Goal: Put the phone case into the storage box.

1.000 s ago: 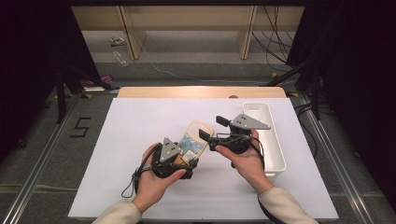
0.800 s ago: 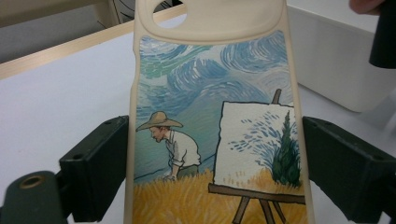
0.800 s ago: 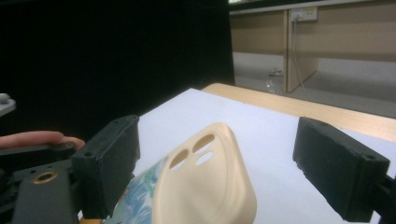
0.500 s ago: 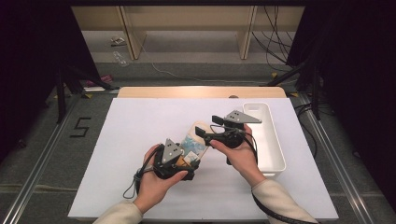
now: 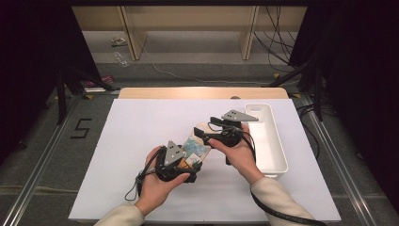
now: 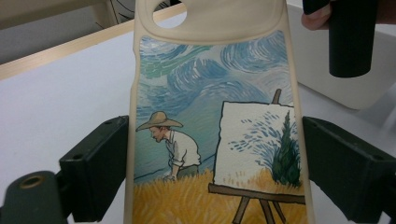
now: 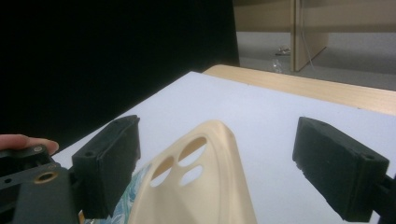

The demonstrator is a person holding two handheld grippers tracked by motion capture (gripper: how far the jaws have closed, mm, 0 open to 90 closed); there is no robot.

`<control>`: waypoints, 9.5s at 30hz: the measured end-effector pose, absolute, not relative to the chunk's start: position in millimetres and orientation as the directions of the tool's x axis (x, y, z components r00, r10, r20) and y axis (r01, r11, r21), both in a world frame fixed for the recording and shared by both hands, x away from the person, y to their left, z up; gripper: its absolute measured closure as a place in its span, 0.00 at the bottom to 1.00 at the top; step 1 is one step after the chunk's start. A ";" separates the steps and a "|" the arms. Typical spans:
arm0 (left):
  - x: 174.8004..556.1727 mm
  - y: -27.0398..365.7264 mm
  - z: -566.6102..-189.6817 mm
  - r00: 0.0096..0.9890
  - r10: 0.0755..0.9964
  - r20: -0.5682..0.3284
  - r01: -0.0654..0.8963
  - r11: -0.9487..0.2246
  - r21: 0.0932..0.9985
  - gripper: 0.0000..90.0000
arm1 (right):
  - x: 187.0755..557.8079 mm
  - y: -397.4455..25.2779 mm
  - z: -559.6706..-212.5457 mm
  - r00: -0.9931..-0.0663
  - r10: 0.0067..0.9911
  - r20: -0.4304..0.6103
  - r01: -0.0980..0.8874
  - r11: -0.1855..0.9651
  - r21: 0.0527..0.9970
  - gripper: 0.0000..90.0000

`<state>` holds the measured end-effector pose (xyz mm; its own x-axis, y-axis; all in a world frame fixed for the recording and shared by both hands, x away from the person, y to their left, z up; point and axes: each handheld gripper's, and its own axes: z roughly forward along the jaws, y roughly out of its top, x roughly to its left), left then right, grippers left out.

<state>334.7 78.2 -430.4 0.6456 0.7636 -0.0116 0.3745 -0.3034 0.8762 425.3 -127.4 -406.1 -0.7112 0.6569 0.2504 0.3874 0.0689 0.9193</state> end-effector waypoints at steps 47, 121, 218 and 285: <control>335.3 75.0 -435.2 0.663 0.748 -0.008 0.385 -0.332 0.861 0.12 | 425.7 -128.2 -406.0 -0.704 0.614 0.357 0.495 0.064 0.866 0.71; 359.9 102.8 -447.7 0.788 0.613 -0.056 0.365 -0.391 0.845 0.20 | 412.5 -133.7 -365.1 -0.888 0.434 0.153 0.325 0.354 0.877 0.88; 365.2 115.4 -441.4 0.751 0.646 -0.136 0.443 -0.340 0.830 0.89 | 406.6 -131.1 -361.8 -0.861 0.488 0.143 0.189 0.046 0.981 0.17; 352.4 94.3 -438.8 0.699 0.698 -0.157 0.477 -0.291 0.829 0.89 | 385.0 -101.1 -393.2 -0.711 0.696 0.098 0.189 0.055 0.980 0.03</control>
